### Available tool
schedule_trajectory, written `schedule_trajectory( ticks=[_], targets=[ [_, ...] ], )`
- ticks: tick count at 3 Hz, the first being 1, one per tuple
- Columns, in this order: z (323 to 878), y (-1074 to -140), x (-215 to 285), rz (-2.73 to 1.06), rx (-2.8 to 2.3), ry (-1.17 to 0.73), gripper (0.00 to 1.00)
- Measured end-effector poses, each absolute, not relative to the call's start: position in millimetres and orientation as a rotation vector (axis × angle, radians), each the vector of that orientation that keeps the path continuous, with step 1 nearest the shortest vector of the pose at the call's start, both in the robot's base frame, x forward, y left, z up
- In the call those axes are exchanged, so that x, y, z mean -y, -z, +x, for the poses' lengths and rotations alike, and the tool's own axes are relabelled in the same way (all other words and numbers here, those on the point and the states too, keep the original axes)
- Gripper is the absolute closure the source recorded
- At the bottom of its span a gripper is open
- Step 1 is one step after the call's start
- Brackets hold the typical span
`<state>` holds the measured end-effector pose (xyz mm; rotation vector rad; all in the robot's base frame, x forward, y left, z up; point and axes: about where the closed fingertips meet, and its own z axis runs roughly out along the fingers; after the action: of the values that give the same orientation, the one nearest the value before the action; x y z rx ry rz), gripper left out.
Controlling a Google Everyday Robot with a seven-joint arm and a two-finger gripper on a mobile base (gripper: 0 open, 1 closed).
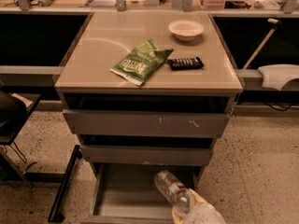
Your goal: Pick water bottle from bottom drawer and place on counter
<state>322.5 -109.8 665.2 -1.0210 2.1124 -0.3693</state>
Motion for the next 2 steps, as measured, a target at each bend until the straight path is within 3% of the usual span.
schedule_trajectory(
  ticks=[1,2],
  targets=[
    [324.5,-733.2,85.8,-0.936,-1.981,0.441,1.00],
    [324.6,-733.2,85.8,-0.936,-1.981,0.441,1.00]
  ],
)
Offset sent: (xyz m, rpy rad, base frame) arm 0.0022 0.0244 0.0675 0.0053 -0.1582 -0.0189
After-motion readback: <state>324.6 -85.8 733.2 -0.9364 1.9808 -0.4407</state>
